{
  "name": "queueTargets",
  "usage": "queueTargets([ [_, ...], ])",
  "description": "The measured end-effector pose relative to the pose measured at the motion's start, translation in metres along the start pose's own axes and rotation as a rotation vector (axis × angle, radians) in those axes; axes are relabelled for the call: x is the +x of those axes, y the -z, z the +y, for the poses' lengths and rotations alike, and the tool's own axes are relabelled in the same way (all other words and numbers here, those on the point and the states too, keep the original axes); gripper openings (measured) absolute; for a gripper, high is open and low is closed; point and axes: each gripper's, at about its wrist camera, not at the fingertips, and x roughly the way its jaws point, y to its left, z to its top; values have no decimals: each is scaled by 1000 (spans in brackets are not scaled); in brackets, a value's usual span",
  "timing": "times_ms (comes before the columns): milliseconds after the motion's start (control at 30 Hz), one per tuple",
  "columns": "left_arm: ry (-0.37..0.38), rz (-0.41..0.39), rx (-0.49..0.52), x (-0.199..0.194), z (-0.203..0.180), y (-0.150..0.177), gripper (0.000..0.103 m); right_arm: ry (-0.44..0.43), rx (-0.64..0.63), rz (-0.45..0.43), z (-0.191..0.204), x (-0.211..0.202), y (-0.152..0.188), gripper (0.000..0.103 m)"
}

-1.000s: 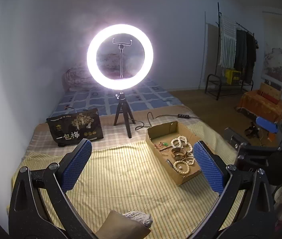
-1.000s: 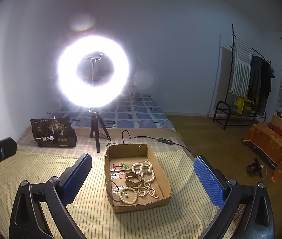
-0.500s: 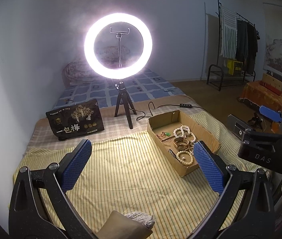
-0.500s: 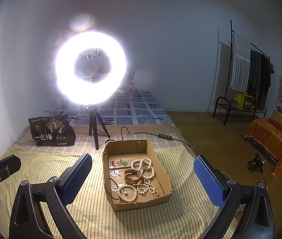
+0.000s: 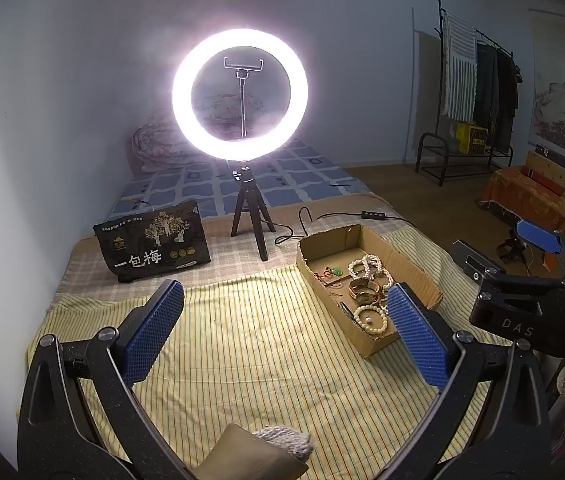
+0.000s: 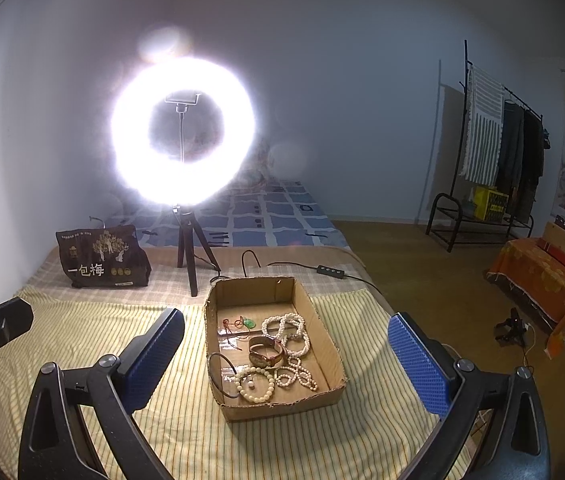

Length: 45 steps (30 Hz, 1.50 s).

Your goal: Organize jewelry

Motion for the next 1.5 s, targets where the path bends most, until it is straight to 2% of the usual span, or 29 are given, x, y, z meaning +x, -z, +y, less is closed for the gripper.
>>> queueTargets([
  [1500, -2, -1, 4, 0, -1, 1, 103, -6, 17, 19, 1, 0, 4, 103],
])
